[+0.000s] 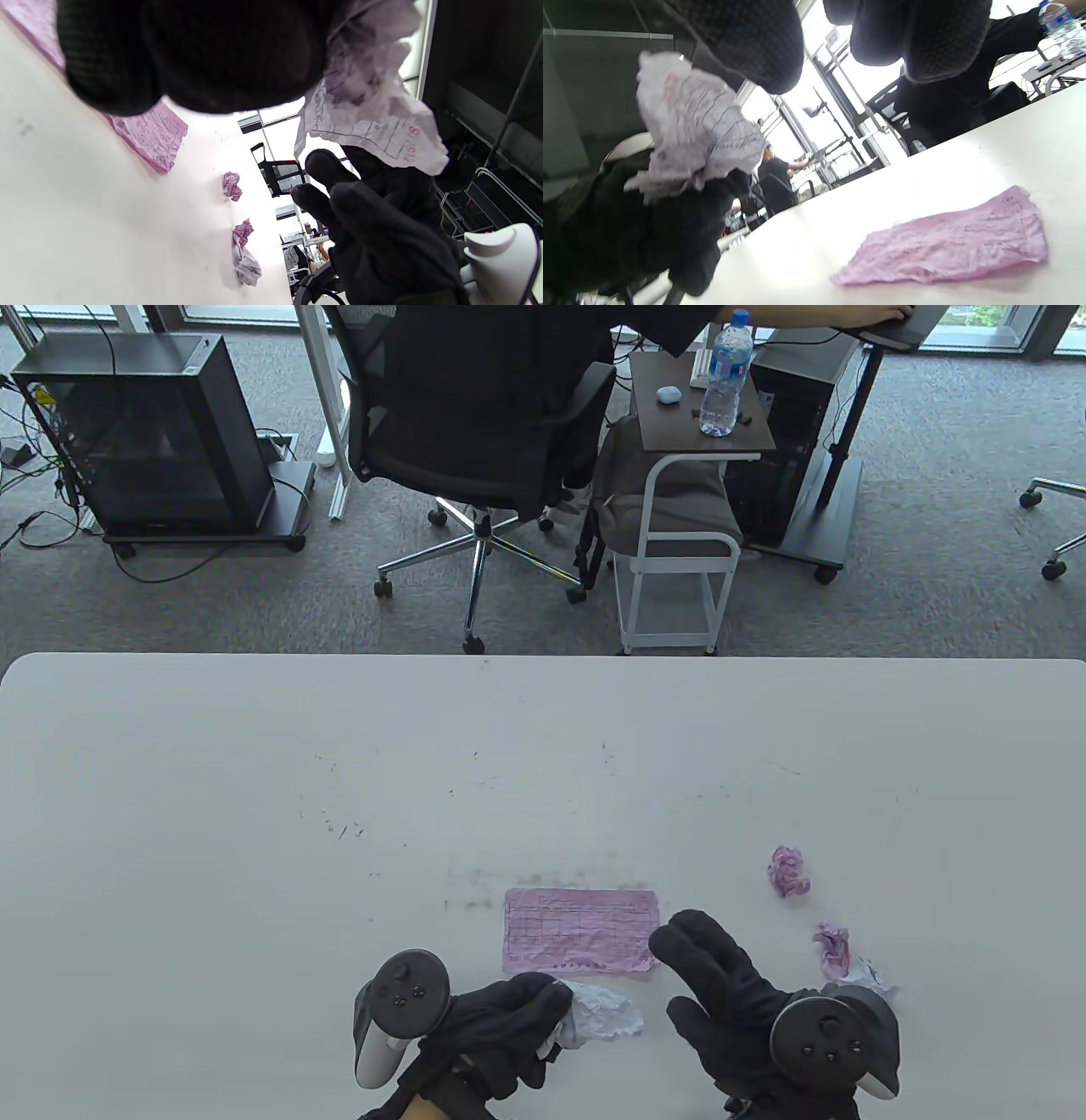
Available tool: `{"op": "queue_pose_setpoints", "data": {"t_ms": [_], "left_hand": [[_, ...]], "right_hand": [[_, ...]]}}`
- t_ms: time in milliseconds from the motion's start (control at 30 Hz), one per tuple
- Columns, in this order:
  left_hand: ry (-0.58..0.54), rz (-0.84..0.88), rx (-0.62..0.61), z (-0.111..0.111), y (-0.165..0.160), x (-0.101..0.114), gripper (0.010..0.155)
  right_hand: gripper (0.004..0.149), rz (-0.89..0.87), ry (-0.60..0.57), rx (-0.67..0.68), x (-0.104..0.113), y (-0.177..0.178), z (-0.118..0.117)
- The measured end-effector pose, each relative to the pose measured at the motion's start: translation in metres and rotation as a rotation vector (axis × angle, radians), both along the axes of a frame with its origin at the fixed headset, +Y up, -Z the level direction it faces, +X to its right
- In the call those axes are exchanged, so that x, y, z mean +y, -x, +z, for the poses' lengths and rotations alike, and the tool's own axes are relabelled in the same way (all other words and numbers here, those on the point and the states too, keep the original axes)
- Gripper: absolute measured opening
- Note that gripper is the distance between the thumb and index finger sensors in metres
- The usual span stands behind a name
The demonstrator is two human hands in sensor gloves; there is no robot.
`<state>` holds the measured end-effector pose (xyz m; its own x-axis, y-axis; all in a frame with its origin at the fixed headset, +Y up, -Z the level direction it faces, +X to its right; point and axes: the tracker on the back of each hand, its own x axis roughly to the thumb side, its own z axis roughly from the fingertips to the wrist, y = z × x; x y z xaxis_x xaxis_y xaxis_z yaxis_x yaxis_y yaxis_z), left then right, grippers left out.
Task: Flatten crumpled invoices and stack
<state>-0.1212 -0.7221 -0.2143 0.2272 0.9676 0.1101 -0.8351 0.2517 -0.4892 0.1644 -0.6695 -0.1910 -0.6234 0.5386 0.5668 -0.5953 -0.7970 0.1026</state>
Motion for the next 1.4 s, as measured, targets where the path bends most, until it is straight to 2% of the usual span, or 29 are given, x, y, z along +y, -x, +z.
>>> {"op": "queue_pose_setpoints", "data": {"t_ms": [100, 167, 200, 267, 300, 333, 400, 433, 500, 600, 700, 800, 833, 867, 933, 967, 1033, 1067, 1200, 1333, 1367, 1400], "left_hand": [[0.106, 0.034, -0.077, 0.0, -0.003, -0.008, 0.048], [0.115, 0.01, -0.12, 0.0, -0.006, -0.01, 0.048], [0.106, -0.012, -0.128, 0.001, -0.008, -0.01, 0.048], [0.121, -0.021, -0.166, 0.001, -0.011, -0.012, 0.049], [0.138, -0.02, -0.184, 0.001, -0.012, -0.013, 0.05], [0.172, -0.028, -0.214, 0.001, -0.013, -0.016, 0.052], [0.212, -0.096, -0.247, 0.001, -0.016, -0.02, 0.056], [0.195, -0.165, -0.25, 0.0, -0.017, -0.021, 0.057], [0.15, -0.243, -0.212, -0.001, -0.016, -0.02, 0.059], [0.076, -0.221, -0.133, -0.003, -0.011, -0.016, 0.069], [-0.053, -0.173, -0.114, -0.003, -0.006, -0.006, 0.085], [-0.123, -0.113, -0.194, 0.0, -0.013, 0.002, 0.096], [-0.166, -0.184, -0.245, 0.004, -0.019, 0.006, 0.097], [-0.202, -0.225, -0.259, 0.005, -0.023, 0.007, 0.094], [-0.291, -0.374, -0.247, 0.006, -0.031, 0.011, 0.078], [-0.305, -0.392, -0.247, 0.005, -0.032, 0.01, 0.067], [-0.259, -0.379, -0.216, 0.003, -0.031, 0.008, 0.048], [-0.238, -0.364, -0.207, 0.002, -0.029, 0.006, 0.044], [-0.2, -0.316, -0.122, -0.004, -0.016, 0.004, 0.043], [-0.162, -0.23, -0.082, -0.005, -0.01, 0.004, 0.048], [-0.169, -0.237, -0.075, -0.004, -0.01, 0.004, 0.05], [-0.177, -0.25, -0.07, -0.004, -0.009, 0.005, 0.05]], "right_hand": [[0.084, 0.091, -0.067, 0.069, 0.002, 0.022, 0.008], [0.082, 0.139, -0.119, 0.112, 0.004, 0.036, 0.014], [0.076, 0.156, -0.153, 0.116, 0.004, 0.041, 0.016], [0.049, 0.141, -0.226, 0.078, 0.004, 0.045, 0.018], [0.042, 0.119, -0.246, 0.067, 0.004, 0.045, 0.018], [0.04, 0.077, -0.238, 0.059, 0.003, 0.044, 0.017], [0.04, -0.03, -0.127, 0.055, 0.0, 0.037, 0.012], [0.039, -0.08, -0.067, 0.033, -0.002, 0.033, 0.009], [0.037, -0.128, -0.033, -0.013, -0.004, 0.024, 0.005], [0.034, -0.008, -0.03, -0.108, -0.004, 0.016, 0.001], [0.034, 0.133, -0.046, -0.121, -0.005, 0.021, 0.001], [0.034, 0.16, -0.034, -0.085, -0.008, 0.032, 0.003], [0.034, 0.158, -0.022, -0.059, -0.009, 0.037, 0.003], [0.034, 0.152, -0.011, -0.042, -0.01, 0.04, 0.003], [0.034, 0.113, 0.02, 0.009, -0.011, 0.042, 0.003], [0.034, 0.096, 0.03, 0.008, -0.011, 0.041, 0.003], [0.034, 0.059, 0.041, -0.008, -0.01, 0.034, 0.001], [0.034, 0.037, 0.054, -0.026, -0.01, 0.028, 0.0], [0.034, -0.057, 0.13, -0.082, -0.013, 0.011, -0.007], [0.036, -0.088, 0.283, -0.08, -0.028, 0.004, -0.015], [0.041, -0.072, 0.307, -0.058, -0.03, 0.004, -0.016], [0.055, -0.04, 0.334, -0.027, -0.032, 0.003, -0.019]]}}
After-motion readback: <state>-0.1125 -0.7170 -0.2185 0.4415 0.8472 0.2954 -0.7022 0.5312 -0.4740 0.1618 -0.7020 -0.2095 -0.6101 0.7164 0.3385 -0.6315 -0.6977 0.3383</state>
